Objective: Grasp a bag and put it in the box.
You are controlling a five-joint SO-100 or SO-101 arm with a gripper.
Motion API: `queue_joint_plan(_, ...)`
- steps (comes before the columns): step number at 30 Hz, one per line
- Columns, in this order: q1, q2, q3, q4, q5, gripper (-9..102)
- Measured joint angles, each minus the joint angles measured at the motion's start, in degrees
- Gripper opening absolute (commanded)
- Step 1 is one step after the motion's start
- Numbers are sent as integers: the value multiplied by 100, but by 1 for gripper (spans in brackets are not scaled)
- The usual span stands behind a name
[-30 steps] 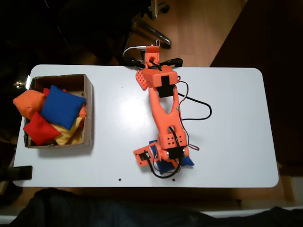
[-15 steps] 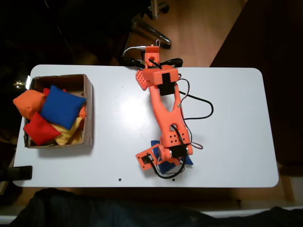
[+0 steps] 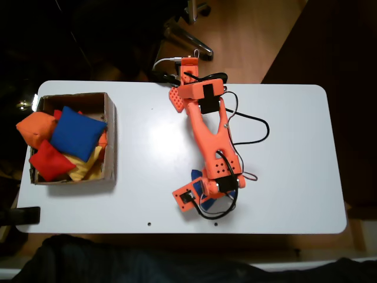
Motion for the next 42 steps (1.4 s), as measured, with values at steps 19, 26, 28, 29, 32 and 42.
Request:
queue_joint_plan(19,-202,1178,738,26,246,11)
queue_joint_plan(26,-246,2004,747,308,378,11)
queue_joint_plan(28,-246,2259,747,369,422,11)
queue_joint_plan(29,-246,2373,747,396,422,11)
queue_joint_plan(32,-237,2769,747,501,431,11)
queue_joint_plan(42,62,3894,747,853,457,10)
